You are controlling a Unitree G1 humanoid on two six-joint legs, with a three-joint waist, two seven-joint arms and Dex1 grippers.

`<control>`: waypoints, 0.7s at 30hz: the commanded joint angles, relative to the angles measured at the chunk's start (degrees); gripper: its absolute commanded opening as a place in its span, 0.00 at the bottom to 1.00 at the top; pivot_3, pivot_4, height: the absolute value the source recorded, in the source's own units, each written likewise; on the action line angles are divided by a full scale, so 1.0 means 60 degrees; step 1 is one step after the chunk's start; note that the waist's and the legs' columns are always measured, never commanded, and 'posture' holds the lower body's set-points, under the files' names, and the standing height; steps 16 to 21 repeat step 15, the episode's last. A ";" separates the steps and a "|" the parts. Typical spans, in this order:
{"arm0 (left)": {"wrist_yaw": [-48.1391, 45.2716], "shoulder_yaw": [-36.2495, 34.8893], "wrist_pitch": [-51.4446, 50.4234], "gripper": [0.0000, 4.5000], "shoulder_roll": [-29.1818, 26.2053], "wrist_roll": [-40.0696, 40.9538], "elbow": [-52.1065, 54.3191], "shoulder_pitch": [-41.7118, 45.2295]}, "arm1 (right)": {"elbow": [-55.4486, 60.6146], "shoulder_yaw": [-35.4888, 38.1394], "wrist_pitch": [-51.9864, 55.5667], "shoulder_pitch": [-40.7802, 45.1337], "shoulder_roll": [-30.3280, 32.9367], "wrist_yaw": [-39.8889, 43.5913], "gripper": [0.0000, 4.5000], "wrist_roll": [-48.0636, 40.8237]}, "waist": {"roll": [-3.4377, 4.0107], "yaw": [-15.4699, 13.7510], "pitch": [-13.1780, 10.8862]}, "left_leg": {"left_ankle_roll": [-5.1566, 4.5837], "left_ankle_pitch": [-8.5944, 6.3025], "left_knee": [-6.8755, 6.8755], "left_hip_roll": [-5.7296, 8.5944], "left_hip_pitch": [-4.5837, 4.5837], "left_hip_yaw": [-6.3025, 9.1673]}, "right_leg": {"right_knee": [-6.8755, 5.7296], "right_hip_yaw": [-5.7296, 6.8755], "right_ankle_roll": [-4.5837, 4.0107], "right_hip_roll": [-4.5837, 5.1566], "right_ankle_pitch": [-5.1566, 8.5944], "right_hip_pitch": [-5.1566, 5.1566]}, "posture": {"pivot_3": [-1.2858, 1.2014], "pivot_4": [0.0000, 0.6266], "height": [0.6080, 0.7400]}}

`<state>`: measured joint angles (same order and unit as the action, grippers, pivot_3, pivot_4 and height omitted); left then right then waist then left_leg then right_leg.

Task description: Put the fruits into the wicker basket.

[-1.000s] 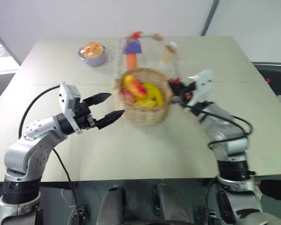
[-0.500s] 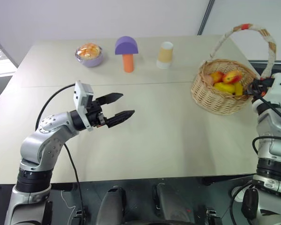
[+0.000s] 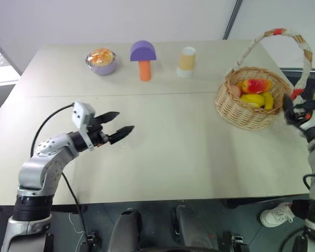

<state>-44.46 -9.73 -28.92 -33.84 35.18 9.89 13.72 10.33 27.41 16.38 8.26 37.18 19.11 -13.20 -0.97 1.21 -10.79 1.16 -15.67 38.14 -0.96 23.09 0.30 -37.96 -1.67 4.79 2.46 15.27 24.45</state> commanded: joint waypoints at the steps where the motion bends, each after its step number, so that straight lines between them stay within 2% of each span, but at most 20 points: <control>1: 0.0247 -0.0721 0.0800 1.00 0.0052 -0.0309 -0.0337 -0.0292 | 0.1401 -0.1163 -0.0212 -0.0664 0.0102 0.1648 0.78 -0.0670 | 0.0000 0.0004 0.0000 | 0.0000 0.0000 0.0000 -0.0001 -0.0005 0.0000 | 0.0000 -0.0003 0.0000 0.0001 0.0000 -0.0002 | 0.52 0.24 1.00; 4: 0.0518 -0.0885 0.1224 1.00 0.0064 -0.0720 -0.0658 -0.0519 | 0.2018 -0.2364 0.0087 -0.0666 -0.0106 0.2395 0.78 -0.1020 | 0.0000 -0.0010 0.0000 | 0.0000 0.0000 0.0000 -0.0007 -0.0017 0.0008 | -0.0002 -0.0003 0.0001 -0.0001 0.0000 -0.0008 | 0.52 0.24 1.00; 10: 0.0832 -0.1227 0.1526 1.00 0.0044 -0.0909 -0.0503 -0.1153 | 0.1769 -0.4137 0.0320 0.0236 -0.0854 0.2746 0.78 -0.0904 | -0.0001 -0.0048 0.0000 | 0.0001 0.0000 0.0001 -0.0006 -0.0016 0.0013 | -0.0002 -0.0001 0.0000 0.0012 0.0000 -0.0011 | 0.52 0.24 1.00; 15: 0.0956 -0.1463 0.1372 1.00 0.0086 -0.0603 0.0108 -0.1676 | 0.1305 -0.4463 0.0295 0.0806 -0.1036 0.2869 0.78 -0.0859 | -0.0005 -0.0088 -0.0001 | 0.0001 0.0000 0.0002 -0.0003 -0.0007 0.0016 | 0.0001 0.0005 0.0001 0.0032 0.0000 -0.0011 | 0.52 0.24 1.00; 21: 0.0956 -0.1463 0.1372 1.00 0.0086 -0.0603 0.0108 -0.1676 | 0.1305 -0.4463 0.0295 0.0806 -0.1036 0.2869 0.78 -0.0859 | -0.0005 -0.0088 -0.0001 | 0.0001 0.0000 0.0002 -0.0003 -0.0007 0.0016 | 0.0001 0.0005 0.0001 0.0032 0.0000 -0.0011 | 0.52 0.24 1.00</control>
